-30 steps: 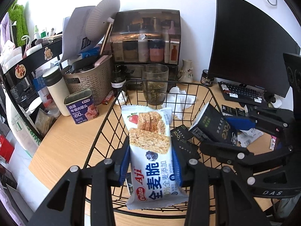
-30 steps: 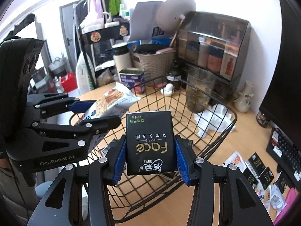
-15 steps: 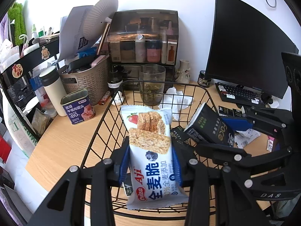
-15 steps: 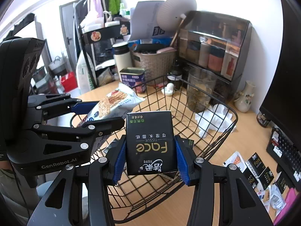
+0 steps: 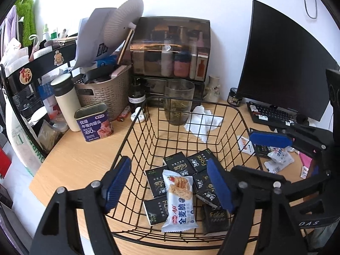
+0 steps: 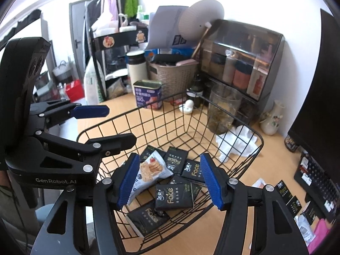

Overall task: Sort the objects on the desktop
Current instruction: 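Move both open grippers from the basket back over the desk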

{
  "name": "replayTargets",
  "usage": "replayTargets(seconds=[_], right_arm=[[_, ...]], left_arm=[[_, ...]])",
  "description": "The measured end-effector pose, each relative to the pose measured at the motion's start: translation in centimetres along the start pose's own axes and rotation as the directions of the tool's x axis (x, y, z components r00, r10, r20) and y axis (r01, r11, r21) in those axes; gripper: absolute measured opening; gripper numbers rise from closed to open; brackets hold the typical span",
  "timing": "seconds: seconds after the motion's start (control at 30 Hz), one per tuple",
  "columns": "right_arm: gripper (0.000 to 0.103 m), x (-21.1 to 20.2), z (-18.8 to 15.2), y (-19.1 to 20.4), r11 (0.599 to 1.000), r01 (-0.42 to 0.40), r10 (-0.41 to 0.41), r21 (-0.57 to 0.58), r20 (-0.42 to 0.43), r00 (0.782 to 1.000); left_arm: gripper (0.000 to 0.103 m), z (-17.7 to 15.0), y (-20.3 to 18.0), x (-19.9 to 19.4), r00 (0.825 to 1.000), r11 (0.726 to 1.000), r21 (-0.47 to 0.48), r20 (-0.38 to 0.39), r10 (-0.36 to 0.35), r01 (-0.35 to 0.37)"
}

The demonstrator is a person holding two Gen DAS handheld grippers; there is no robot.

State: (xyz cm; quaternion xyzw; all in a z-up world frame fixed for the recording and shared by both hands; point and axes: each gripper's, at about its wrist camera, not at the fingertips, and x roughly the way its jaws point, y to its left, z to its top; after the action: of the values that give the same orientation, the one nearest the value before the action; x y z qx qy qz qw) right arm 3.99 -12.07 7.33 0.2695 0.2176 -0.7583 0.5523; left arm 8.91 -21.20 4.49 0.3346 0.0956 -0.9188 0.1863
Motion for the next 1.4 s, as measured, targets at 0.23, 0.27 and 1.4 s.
replayTargets(seconds=[0.23, 0.27, 1.4], right_arm=[[0.058, -2.1, -1.2, -2.3, 0.998, 0.056, -0.056, 0.031, 0.015, 0.998], [0.058, -2.8, -1.6, -3.3, 0.996, 0.07, -0.071, 0.056, 0.021, 0.997], [0.058, -9.7, -21.6, -30.0, 0.831, 0.39, -0.333, 0.397, -0.208, 0.92]], left_arm=[[0.077, -0.1, -1.5, -0.5, 0.999, 0.999, 0.03, 0.002, -0.044, 0.044], [0.077, -0.1, -1.9, -0.5, 0.999, 0.998, 0.036, 0.002, -0.05, 0.05], [0.077, 0.8, -30.8, 16.9, 0.92, 0.856, 0.366, -0.285, -0.27, 0.365]])
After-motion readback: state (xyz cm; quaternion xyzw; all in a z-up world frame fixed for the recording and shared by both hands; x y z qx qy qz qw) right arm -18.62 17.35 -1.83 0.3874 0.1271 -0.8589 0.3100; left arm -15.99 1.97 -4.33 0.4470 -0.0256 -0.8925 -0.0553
